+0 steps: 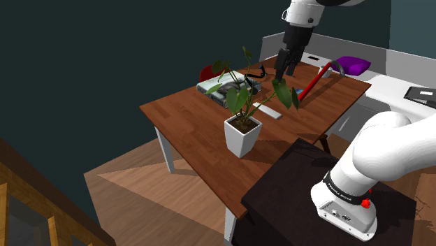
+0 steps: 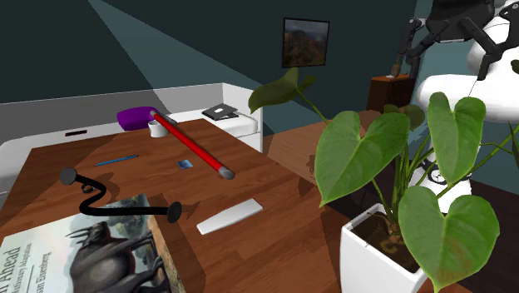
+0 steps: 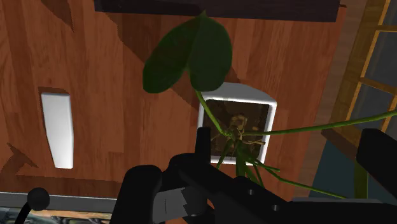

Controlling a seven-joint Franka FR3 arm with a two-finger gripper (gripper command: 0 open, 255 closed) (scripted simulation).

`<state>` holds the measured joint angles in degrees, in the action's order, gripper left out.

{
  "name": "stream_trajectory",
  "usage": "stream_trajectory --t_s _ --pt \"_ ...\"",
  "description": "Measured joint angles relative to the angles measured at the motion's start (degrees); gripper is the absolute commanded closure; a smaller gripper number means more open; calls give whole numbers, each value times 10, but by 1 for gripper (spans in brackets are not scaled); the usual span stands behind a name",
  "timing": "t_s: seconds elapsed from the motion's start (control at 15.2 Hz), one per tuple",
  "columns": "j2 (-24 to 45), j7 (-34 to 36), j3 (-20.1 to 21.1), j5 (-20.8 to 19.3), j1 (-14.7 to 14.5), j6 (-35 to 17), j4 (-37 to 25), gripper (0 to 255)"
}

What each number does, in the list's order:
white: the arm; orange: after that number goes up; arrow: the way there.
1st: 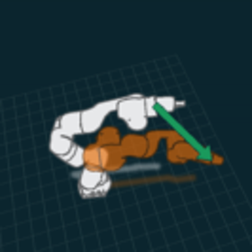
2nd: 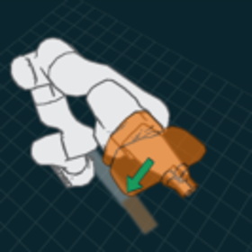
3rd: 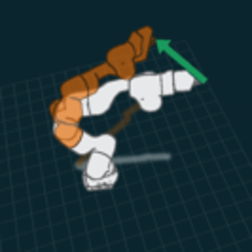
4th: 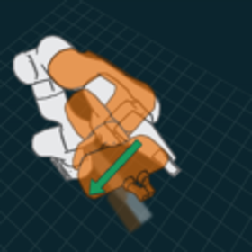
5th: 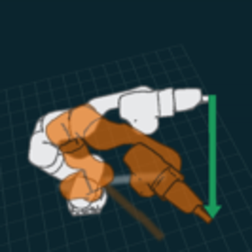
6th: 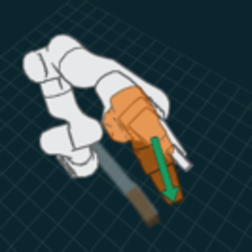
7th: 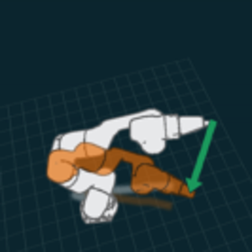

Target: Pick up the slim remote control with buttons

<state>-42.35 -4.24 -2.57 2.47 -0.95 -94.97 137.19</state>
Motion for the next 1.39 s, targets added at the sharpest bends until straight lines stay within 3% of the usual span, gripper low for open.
stream_trajectory --t_s 0.2,0.66,1.39 --pt "7 -10 -9 -7 5 -16 10 0" --pt "87 -59 -56 -37 27 -130 47 0" --pt "277 -149 -135 -47 53 -295 23 0"
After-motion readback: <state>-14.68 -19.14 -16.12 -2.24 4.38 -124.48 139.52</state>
